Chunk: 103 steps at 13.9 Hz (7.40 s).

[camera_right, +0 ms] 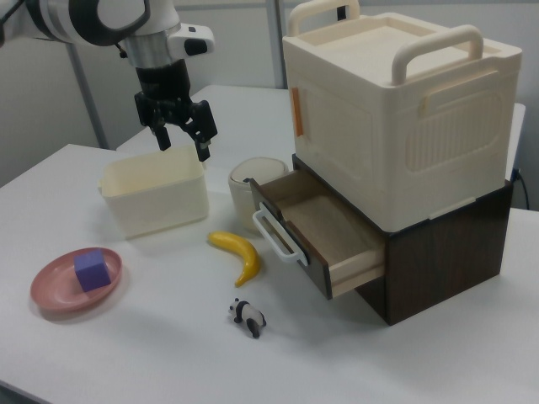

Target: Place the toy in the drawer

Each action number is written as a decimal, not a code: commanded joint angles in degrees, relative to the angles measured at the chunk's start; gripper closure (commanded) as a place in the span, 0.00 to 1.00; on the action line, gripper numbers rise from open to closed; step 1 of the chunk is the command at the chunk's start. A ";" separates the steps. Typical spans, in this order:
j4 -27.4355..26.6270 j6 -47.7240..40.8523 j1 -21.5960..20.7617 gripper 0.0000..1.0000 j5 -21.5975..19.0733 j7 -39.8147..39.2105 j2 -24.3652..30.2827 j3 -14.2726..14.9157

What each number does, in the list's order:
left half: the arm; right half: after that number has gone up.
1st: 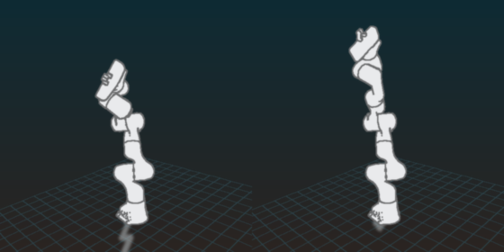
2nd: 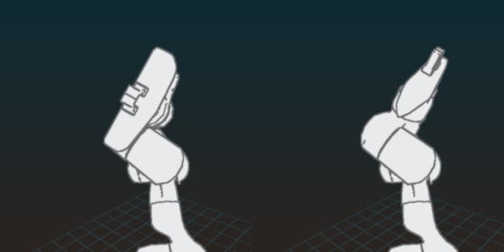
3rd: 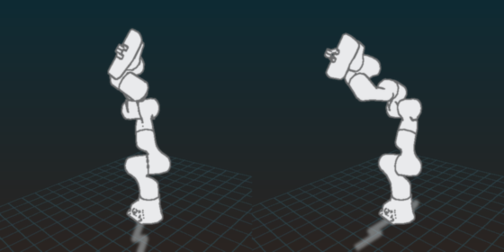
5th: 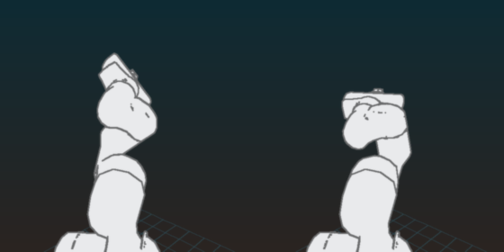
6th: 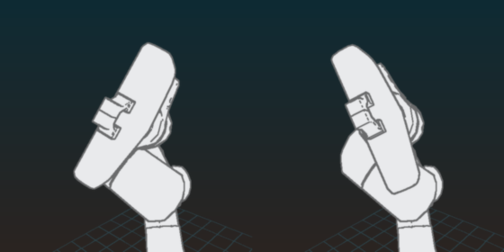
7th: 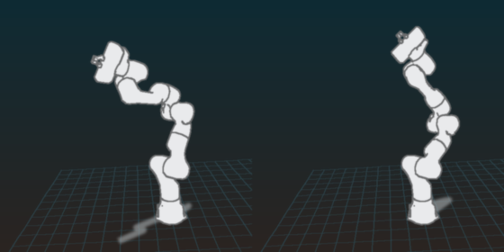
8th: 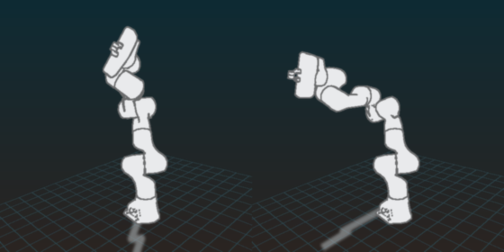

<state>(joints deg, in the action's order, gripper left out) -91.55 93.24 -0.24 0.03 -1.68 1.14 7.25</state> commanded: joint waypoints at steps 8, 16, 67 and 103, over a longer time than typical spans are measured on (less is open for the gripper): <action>-0.55 -0.34 -0.11 0.00 0.05 -6.05 0.53 0.58; -2.65 -3.76 1.91 0.00 0.84 -8.49 0.79 0.75; -24.99 24.10 1.30 1.00 30.20 -4.39 -13.63 -0.92; 1.82 25.58 5.87 1.00 5.68 -0.87 -15.56 8.05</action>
<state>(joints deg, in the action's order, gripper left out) -91.49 117.34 5.58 6.77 -4.57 -13.14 14.98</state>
